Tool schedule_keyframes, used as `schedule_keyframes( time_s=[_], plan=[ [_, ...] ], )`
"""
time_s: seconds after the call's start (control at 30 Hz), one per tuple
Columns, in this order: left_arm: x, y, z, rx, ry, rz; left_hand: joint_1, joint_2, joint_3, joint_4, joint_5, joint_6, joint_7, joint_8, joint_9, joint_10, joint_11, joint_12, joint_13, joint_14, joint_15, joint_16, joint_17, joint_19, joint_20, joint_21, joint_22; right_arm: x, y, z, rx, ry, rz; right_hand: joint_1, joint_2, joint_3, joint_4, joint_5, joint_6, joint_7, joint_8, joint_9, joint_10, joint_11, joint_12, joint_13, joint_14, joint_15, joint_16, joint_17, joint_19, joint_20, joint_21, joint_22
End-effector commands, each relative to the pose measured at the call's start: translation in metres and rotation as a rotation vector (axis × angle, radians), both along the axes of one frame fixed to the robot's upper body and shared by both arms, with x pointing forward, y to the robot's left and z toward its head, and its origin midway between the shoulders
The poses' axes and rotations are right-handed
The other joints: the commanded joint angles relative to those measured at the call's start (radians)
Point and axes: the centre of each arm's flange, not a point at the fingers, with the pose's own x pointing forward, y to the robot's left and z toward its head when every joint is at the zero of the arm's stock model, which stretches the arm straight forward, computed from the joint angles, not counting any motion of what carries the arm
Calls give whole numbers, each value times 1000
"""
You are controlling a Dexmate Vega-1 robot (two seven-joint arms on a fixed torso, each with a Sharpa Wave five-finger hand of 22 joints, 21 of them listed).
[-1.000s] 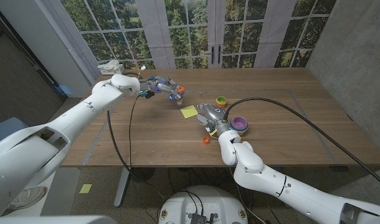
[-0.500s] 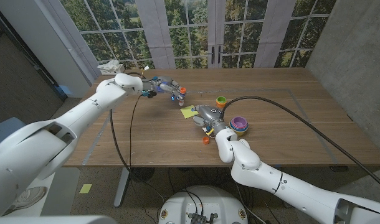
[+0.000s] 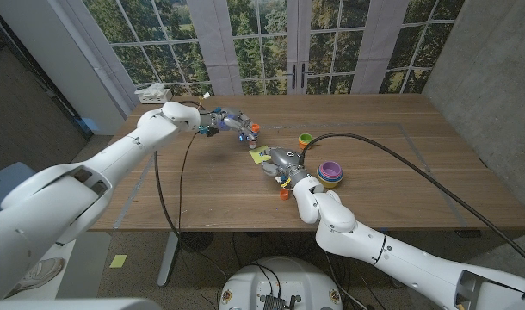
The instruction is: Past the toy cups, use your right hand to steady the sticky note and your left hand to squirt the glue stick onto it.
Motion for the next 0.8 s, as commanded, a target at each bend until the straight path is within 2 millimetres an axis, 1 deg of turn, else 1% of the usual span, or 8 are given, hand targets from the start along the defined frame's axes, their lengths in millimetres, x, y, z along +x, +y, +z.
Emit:
schedule_keyframes(
  time_s=[0.03, 0.23, 0.47, 0.5, 0.53, 0.63, 0.67, 0.8],
  plan=[
    [0, -7, -2, 30, 3, -6, 32, 33, 3, 3, 5, 115, -58, 4, 6, 172, -158, 0, 90, 82, -84, -3, 3, 12, -117, -2, 0, 3, 7, -1, -27, 10, 12, 17, -5, -3, -19, -3, -9, 1, 2, 4, -3, 1, 0, 1, -7, -150, -7, -3, -5, -87, -7, 2],
    [0, -9, -2, 35, -2, -5, 31, 33, 2, 3, 5, 116, -60, 4, 6, 175, -157, -1, 90, 82, -84, -4, 3, 13, -116, -2, 0, 6, 7, 0, -24, 19, 15, 18, -15, -15, -29, -4, -15, 7, 2, 3, -8, 7, -1, 1, -8, -144, -9, -6, -6, -80, -9, 1],
    [0, -7, -2, 40, -15, 10, 31, 34, 2, 4, 5, 114, -62, 3, 6, 173, -160, -2, 91, 82, -84, -6, 2, 14, -117, -3, 0, 11, 9, 1, -37, 56, 35, 18, -14, -21, -31, -5, -16, 7, 3, 3, -6, 8, 1, 1, -8, -142, -9, -7, -6, -78, -11, 1],
    [0, -7, -2, 38, -15, 11, 31, 34, 1, 4, 5, 115, -62, 3, 6, 174, -159, -2, 91, 83, -84, -5, 3, 14, -116, -3, 0, 12, 10, 2, -38, 70, 47, 14, -15, -27, -29, -6, -16, 9, 4, 3, -7, 10, 1, 1, -7, -138, -8, -6, -5, -76, -11, 1],
    [0, -7, -2, 38, -13, 10, 31, 34, 1, 4, 5, 115, -62, 3, 6, 174, -158, -2, 91, 83, -84, -5, 3, 13, -116, -3, 0, 13, 10, 2, -41, 87, 55, -9, -24, -52, -18, -11, -15, 13, 6, 4, -7, 19, 2, 1, -6, -133, -6, -6, -3, -69, -13, 2],
    [1, -6, -2, 35, -14, 9, 31, 34, 1, 4, 5, 114, -62, 3, 6, 176, -158, -2, 91, 83, -84, -6, 3, 13, -116, -4, -1, 16, 12, 2, -46, 101, 63, -48, -28, -91, 2, -17, -17, 29, 8, 4, -8, 37, 4, 0, -11, -117, -6, -3, -4, -54, -19, 2],
    [1, -6, -3, 33, -13, 9, 31, 34, 1, 4, 6, 115, -61, 3, 6, 176, -158, -3, 91, 83, -84, -6, 3, 13, -116, -4, -1, 16, 12, 2, -50, 102, 62, -58, -27, -99, 7, -18, -19, 32, 8, 4, -9, 40, 4, 0, -11, -114, -6, -3, -3, -51, -20, 2],
    [2, -3, -3, 29, -13, 15, 31, 34, 0, 4, 6, 116, -61, 4, 6, 176, -158, -3, 91, 83, -84, -6, 3, 13, -116, -5, -1, 19, 14, 2, -52, 112, 64, -76, -28, -113, 17, -20, -18, 36, 9, 3, -9, 45, 5, 0, -14, -110, -6, -2, -3, -46, -22, 2]
  ],
)
